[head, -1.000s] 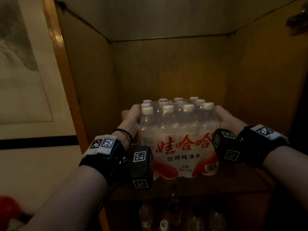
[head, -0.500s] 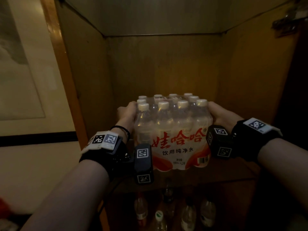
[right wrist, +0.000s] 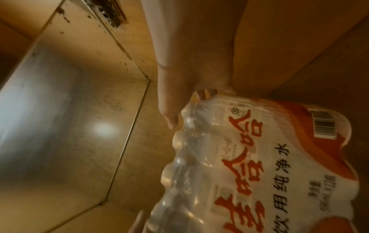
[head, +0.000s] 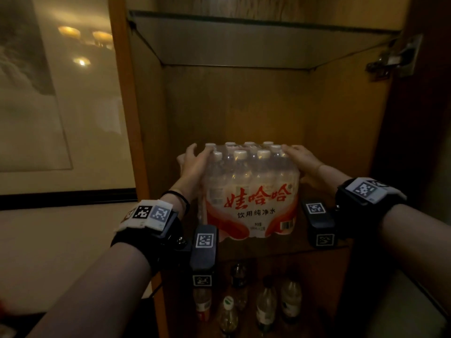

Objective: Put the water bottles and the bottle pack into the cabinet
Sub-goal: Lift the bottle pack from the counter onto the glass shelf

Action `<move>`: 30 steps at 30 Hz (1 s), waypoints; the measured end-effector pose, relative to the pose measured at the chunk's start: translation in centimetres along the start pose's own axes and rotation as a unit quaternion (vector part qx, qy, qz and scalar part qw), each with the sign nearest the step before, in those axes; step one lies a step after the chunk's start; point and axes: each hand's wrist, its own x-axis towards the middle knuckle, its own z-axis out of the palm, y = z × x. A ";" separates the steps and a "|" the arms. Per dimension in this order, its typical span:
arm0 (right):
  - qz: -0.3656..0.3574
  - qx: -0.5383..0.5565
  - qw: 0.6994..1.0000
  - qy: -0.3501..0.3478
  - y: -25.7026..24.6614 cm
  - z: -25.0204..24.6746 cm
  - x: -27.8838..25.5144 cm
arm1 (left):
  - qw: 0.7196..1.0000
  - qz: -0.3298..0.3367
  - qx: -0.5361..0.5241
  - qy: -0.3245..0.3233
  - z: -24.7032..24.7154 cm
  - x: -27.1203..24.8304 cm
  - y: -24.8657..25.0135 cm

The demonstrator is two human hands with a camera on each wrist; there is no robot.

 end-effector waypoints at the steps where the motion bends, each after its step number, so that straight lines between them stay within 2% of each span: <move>1: -0.011 -0.014 1.000 0.005 0.1 0.3 -0.2 | 1.000 0.014 0.006 -0.021 0.1 -0.3 -0.3; 5: -0.016 -0.046 0.999 0.008 1.8 1.7 0.7 | 0.994 0.064 0.030 -0.080 0.9 -0.6 -2.1; 8: 0.015 -0.059 0.998 -0.011 5.9 1.1 6.4 | 0.990 0.100 0.038 -0.088 1.4 -0.4 -3.1; 11: -0.006 -0.040 0.999 -0.015 6.1 1.0 5.7 | 0.986 0.124 0.050 -0.099 1.5 0.4 -3.5; 17: -0.093 0.018 0.995 -0.035 5.3 0.8 3.0 | 0.982 0.170 0.061 -0.049 2.1 0.8 -4.2; 25: -0.093 0.033 0.994 -0.038 4.3 1.1 2.0 | 0.977 0.201 0.065 -0.012 3.0 0.9 -4.4; 30: -0.076 0.041 0.996 -0.021 4.2 1.5 1.2 | 0.977 0.195 0.081 0.019 3.5 0.6 -4.6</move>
